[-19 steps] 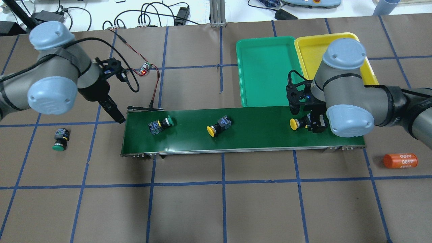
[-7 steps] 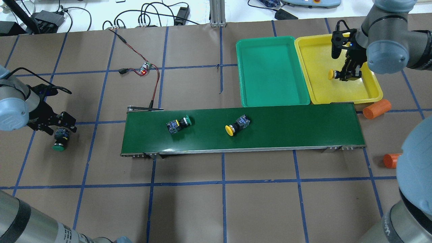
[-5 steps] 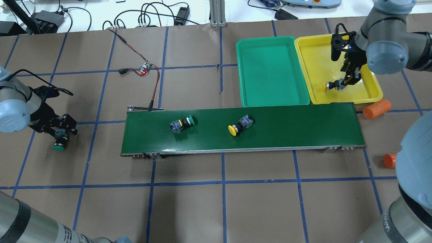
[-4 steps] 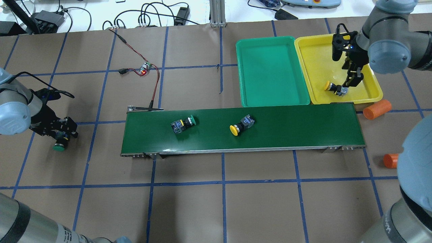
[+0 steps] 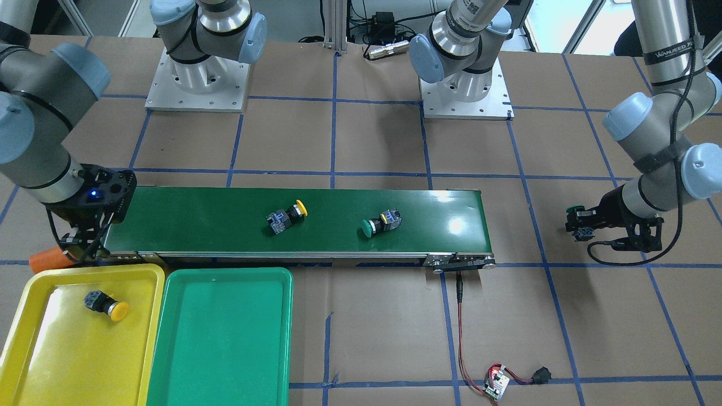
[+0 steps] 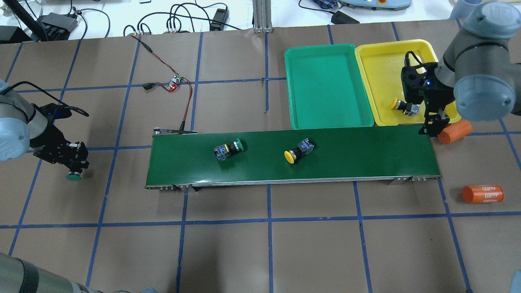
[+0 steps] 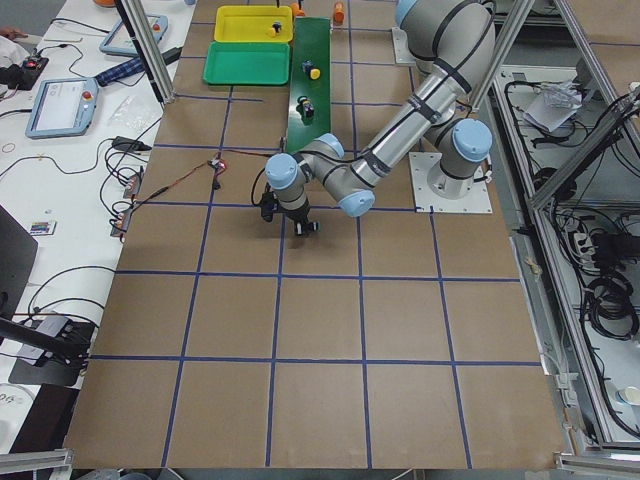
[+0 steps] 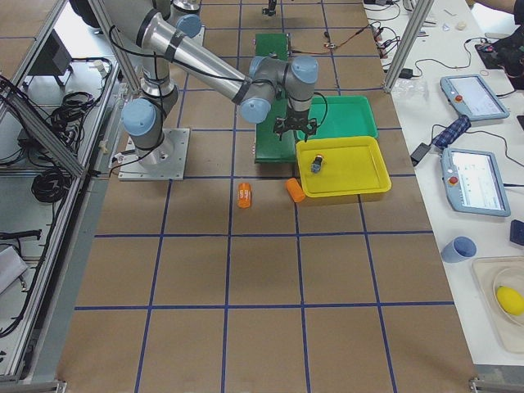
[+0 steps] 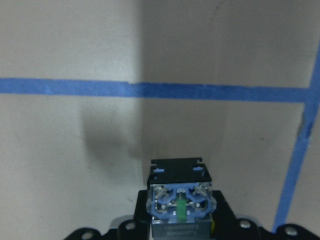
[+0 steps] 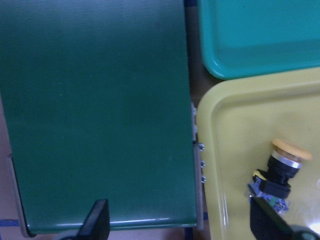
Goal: Sort buttons by color to trays
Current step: 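Carry a green button onto the belt while the right gripper grasps a yellow button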
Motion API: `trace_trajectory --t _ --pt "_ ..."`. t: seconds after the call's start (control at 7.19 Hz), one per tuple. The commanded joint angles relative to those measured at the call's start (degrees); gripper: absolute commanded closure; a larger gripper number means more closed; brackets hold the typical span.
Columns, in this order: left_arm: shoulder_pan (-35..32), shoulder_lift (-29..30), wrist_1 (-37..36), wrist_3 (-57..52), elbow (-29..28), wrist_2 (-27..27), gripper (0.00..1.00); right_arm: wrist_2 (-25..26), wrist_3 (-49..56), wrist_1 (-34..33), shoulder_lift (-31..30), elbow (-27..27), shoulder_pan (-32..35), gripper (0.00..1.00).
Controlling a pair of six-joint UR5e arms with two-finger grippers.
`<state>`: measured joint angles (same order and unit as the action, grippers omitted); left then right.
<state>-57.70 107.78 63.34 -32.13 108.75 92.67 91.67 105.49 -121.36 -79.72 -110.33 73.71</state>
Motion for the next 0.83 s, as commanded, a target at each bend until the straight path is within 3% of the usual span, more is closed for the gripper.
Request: trace_trajectory --t 0.0,0.28,0.7 --pt "-9.04 -6.42 6.41 -2.22 0.06 -0.2 1.0 -0.35 4.2 -9.11 -2.11 -5.94 2.9 0.0" --pt "-19.32 -10.29 11.69 -10.01 0.5 -0.56 1.0 -0.44 4.29 -9.77 -1.93 -6.3 5.91 0.0" --pt "-30.08 -11.01 10.67 -31.84 1.89 -2.93 1.0 0.09 3.68 -10.12 -0.97 -6.13 12.32 0.0"
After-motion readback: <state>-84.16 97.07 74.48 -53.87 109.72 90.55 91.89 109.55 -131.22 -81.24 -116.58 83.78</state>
